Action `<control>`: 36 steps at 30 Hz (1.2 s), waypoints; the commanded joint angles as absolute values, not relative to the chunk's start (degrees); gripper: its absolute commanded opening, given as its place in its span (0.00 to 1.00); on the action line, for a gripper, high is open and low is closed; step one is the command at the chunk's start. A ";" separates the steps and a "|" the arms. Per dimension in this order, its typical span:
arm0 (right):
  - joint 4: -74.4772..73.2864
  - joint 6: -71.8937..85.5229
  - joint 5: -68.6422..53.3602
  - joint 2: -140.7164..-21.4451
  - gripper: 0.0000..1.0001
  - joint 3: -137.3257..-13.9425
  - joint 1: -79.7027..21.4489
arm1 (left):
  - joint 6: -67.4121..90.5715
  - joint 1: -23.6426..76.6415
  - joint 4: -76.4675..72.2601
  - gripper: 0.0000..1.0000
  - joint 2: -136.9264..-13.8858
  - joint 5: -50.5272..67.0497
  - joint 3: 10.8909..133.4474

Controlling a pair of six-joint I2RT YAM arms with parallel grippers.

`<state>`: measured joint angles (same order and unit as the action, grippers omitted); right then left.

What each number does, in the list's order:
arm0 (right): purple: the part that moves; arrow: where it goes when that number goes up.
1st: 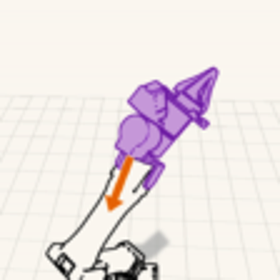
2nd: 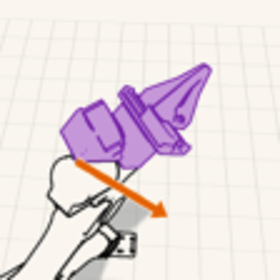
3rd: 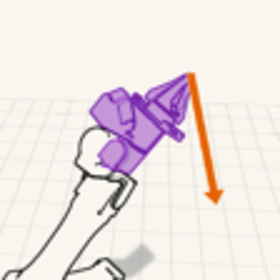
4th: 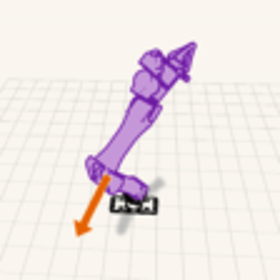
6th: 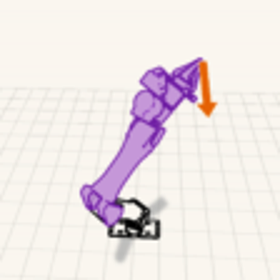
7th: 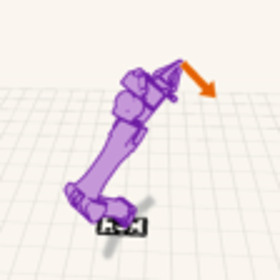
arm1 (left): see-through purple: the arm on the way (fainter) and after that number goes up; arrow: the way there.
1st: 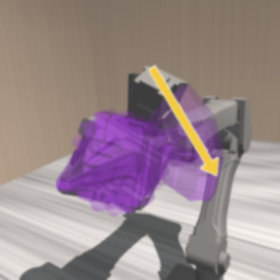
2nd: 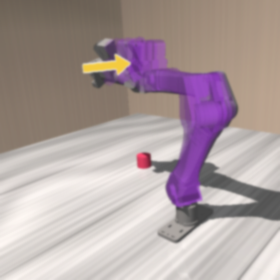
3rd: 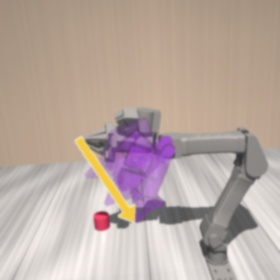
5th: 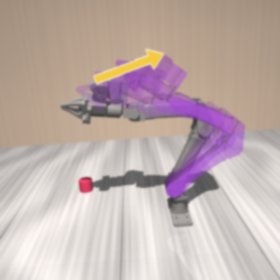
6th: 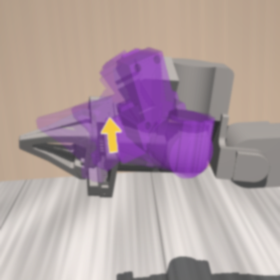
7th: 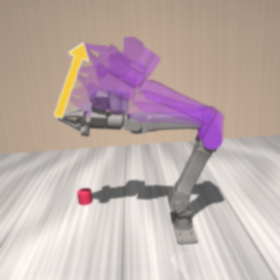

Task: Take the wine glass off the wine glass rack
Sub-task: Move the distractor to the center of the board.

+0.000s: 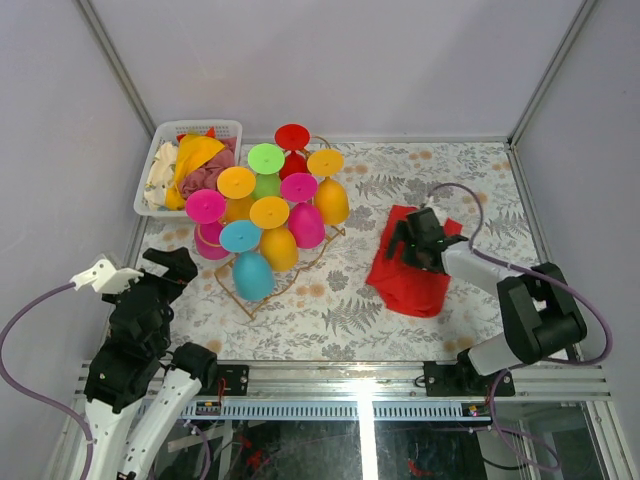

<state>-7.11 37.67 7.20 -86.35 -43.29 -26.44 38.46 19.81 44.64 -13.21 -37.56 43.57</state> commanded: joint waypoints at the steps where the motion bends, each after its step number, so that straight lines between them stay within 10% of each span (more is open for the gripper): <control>1: -14.94 36.20 22.19 -79.93 0.99 -39.98 -16.64 | 41.57 19.34 45.44 1.00 -12.91 -40.06 43.21; 13: -0.53 36.74 -6.19 -65.82 0.99 -37.87 -15.58 | 41.65 19.16 46.30 1.00 -15.52 -39.67 43.19; 23: -4.85 39.38 7.19 -89.79 0.99 -43.99 -12.78 | 41.40 19.15 46.85 1.00 -17.99 -38.30 43.23; 36: -13.20 40.03 20.98 -71.97 0.99 -32.28 3.97 | 41.49 19.16 46.93 1.00 -19.05 -38.32 43.16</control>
